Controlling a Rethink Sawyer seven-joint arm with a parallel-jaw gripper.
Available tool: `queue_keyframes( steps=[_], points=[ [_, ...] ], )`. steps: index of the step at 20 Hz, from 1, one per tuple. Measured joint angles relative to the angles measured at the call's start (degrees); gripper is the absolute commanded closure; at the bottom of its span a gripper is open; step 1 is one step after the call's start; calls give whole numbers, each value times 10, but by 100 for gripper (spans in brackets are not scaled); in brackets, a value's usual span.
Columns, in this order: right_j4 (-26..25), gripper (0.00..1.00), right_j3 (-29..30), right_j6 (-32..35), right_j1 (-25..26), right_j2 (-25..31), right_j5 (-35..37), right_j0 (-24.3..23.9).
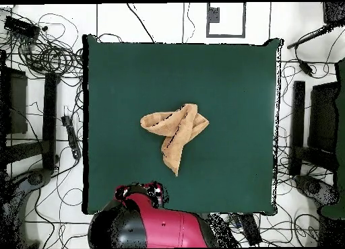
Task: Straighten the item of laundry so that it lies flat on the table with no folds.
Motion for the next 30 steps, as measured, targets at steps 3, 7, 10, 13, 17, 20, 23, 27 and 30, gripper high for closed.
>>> queue_keyframes(
  steps=[3,7,10,13,17,20,23,27,30],
  points=[
    [0,0,-3,0,2,0,0,0],
    [-1,0,-29,0,18,0,3,-1],
    [-1,0,-68,0,48,0,5,-4],
    [-1,0,-116,0,90,0,5,-8],
    [-1,0,-181,0,148,0,4,-12],
    [-1,0,-226,0,188,0,5,-15],
    [-1,0,-270,0,224,0,9,-18],
    [-1,0,-327,0,265,0,31,-21],
    [-1,0,-372,0,294,0,57,-21]
  ],
)
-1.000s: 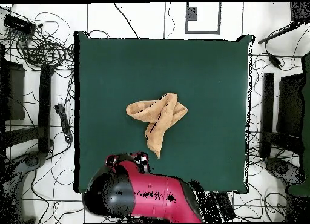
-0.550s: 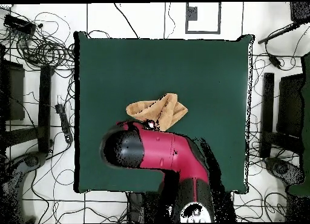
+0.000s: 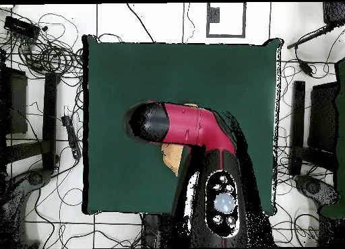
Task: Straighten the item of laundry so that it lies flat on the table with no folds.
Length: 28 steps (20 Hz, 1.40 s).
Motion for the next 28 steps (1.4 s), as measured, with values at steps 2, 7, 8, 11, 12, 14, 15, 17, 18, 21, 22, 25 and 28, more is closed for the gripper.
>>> queue_keyframes(
  steps=[2,7,8,11,12,14,15,17,18,21,22,25,28],
  points=[
    [0,0,-38,0,23,0,23,0],
    [1,0,-104,0,57,0,53,0],
    [1,0,-108,0,59,0,54,0],
    [1,0,-127,0,66,0,56,0],
    [1,0,-133,0,69,0,56,0],
    [1,0,-139,0,71,0,56,-1],
    [1,0,-144,0,74,0,55,-1],
    [1,0,-152,0,76,0,56,-2],
    [1,0,-155,0,78,0,56,-3],
    [1,0,-162,0,80,0,56,-4],
    [1,0,-164,0,80,0,56,-4],
    [2,0,-169,0,80,0,56,-4],
    [2,0,-172,0,80,0,56,-4]
  ],
)
